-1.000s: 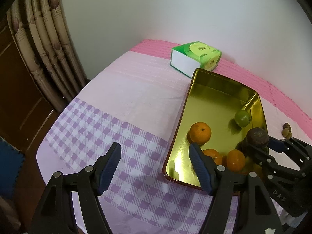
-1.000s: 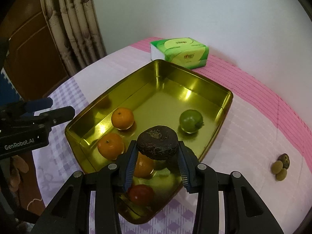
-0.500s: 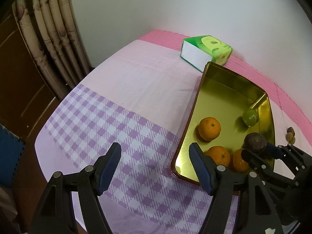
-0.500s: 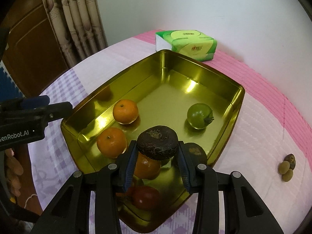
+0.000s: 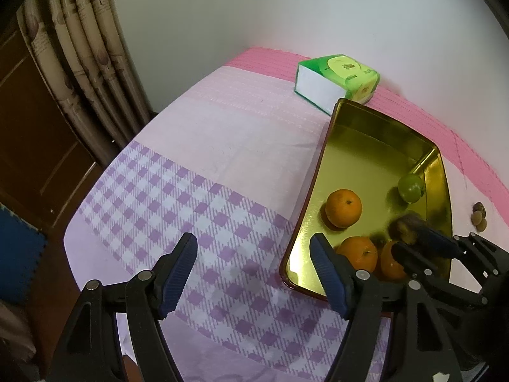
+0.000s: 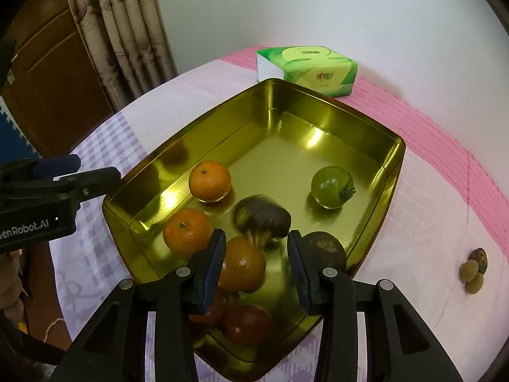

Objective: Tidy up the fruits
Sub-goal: 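Carry the dark brown fruit into the gold tin and open the right gripper, then move the right gripper to the last dark brown fruit on the sheet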

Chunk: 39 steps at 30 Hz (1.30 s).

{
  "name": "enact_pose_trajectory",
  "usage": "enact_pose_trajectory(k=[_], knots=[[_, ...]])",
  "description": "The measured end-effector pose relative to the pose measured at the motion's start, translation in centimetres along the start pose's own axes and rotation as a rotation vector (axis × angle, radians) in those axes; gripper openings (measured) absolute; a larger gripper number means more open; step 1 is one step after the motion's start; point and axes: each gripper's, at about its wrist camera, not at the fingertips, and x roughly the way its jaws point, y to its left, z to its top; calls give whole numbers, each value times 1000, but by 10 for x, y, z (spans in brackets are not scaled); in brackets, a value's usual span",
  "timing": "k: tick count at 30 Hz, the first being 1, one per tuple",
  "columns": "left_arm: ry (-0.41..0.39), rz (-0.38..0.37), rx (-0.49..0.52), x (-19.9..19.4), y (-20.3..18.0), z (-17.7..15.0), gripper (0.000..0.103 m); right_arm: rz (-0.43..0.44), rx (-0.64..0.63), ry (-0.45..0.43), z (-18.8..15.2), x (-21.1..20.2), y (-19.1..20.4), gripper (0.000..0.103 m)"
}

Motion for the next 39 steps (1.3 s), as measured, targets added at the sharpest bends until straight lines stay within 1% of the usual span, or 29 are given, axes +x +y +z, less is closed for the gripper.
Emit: enact_pose_trajectory(k=[2, 9, 15, 19, 22, 26, 30, 34, 39], knots=[[-1, -3, 0, -1, 0, 0, 74, 0, 1, 0, 0, -1, 0, 42], [3, -6, 3, -1, -1, 0, 75, 7, 20, -9, 1, -5, -2, 42], [2, -8, 3, -1, -2, 0, 75, -2, 39, -48, 3, -17, -8, 42], [-5, -14, 8, -2, -4, 0, 76, -19, 70, -83, 3, -29, -21, 42], [-16, -22, 19, -4, -6, -1, 76, -43, 101, -109, 2, -40, -38, 42], [-29, -22, 37, -5, -10, -2, 76, -110, 147, -137, -6, -54, -69, 42], [-39, -26, 51, -6, -14, -3, 76, -172, 214, -134, -23, -64, -107, 42], [-55, -29, 71, -8, -20, -5, 76, -239, 284, -116, -48, -73, -149, 42], [-66, -37, 88, -7, -25, -6, 76, -301, 343, -99, -70, -79, -190, 42]])
